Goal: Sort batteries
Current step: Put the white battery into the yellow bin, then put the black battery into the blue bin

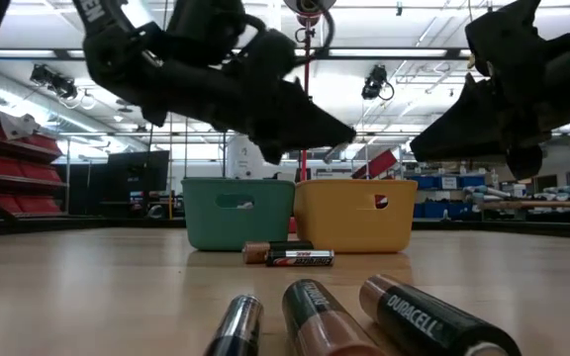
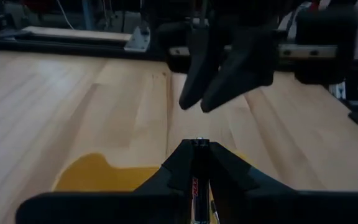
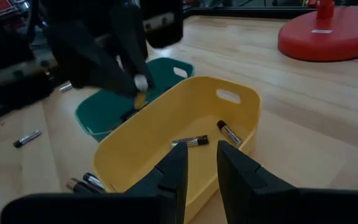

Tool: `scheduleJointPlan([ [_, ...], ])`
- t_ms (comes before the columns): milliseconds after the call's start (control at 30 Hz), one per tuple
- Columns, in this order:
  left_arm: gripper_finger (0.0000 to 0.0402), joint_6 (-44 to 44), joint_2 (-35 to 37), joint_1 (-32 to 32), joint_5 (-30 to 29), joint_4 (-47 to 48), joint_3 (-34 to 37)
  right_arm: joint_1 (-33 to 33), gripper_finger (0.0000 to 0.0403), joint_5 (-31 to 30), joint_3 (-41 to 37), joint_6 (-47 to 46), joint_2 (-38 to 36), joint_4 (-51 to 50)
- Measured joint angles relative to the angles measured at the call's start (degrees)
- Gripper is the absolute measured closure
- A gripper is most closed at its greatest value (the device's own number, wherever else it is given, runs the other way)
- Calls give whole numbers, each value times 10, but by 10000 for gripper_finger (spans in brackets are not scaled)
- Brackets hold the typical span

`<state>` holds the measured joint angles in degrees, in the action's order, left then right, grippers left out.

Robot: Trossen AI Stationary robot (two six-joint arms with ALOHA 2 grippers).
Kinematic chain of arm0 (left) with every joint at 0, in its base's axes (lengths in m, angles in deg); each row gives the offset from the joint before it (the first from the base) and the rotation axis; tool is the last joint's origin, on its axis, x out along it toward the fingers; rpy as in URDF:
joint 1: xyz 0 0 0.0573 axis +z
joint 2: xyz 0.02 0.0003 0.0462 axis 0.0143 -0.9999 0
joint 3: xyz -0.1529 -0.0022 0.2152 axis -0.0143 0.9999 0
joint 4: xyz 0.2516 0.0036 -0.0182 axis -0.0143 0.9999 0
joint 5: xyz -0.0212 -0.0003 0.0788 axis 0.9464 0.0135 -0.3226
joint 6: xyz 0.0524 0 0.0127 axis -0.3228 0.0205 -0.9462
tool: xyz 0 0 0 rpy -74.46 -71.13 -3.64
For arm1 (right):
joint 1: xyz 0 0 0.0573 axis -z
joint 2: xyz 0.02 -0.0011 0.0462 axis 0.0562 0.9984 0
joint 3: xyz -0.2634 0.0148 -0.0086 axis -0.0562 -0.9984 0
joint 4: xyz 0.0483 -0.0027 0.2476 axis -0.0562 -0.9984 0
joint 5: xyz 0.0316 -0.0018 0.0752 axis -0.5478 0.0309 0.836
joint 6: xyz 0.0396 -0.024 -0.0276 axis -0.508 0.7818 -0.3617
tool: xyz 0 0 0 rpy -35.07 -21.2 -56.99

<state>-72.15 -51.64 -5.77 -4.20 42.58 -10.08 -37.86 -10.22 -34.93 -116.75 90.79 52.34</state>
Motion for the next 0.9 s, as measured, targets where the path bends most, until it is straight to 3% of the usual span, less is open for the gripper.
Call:
scheduleJointPlan([
  [233, 326, 18, -25, 0, 1, 21, -37, -1, 329, 2, 0, 0, 0, -3],
  [600, 237, 14, -24, 0, 1, 42, -42, -3, 329, 21, 0, -4, 0, -10],
  [767, 228, -2, -2, -3, 5, 58, -42, -8, 329, 22, 0, -4, 0, -12],
  [900, 229, -35, 39, -16, 8, 122, -42, -15, 329, 27, 0, 2, 0, -12],
])
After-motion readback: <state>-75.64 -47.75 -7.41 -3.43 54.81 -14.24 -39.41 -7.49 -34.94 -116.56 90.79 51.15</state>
